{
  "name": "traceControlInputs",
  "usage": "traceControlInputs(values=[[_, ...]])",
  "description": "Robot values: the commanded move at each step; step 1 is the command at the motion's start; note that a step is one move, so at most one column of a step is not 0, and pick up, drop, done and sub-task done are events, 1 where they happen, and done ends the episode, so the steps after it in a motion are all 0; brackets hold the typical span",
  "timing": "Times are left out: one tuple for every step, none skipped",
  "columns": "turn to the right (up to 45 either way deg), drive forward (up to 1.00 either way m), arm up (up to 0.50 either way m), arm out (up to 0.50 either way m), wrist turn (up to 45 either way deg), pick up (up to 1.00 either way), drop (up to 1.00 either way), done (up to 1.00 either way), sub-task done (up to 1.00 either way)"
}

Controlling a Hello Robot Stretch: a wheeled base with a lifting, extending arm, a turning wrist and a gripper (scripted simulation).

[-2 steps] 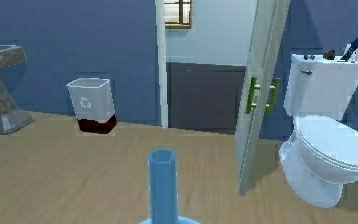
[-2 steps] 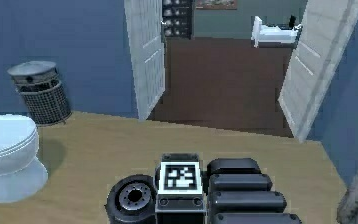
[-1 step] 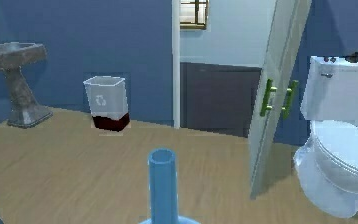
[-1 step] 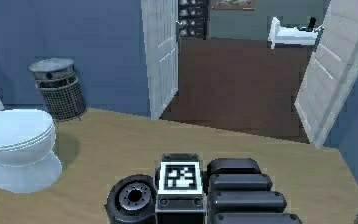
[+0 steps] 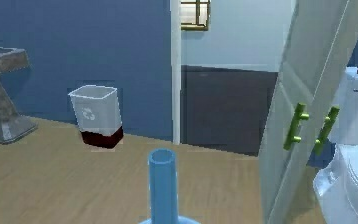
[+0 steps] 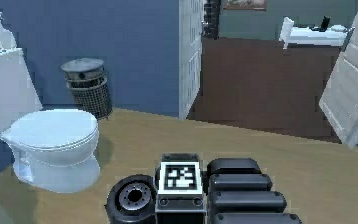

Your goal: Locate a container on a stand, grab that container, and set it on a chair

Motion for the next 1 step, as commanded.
traceControlInputs(values=[[-6.0, 0.0, 0.0, 0.0, 0.0, 0.0, 0.0, 0.0, 0.0]])
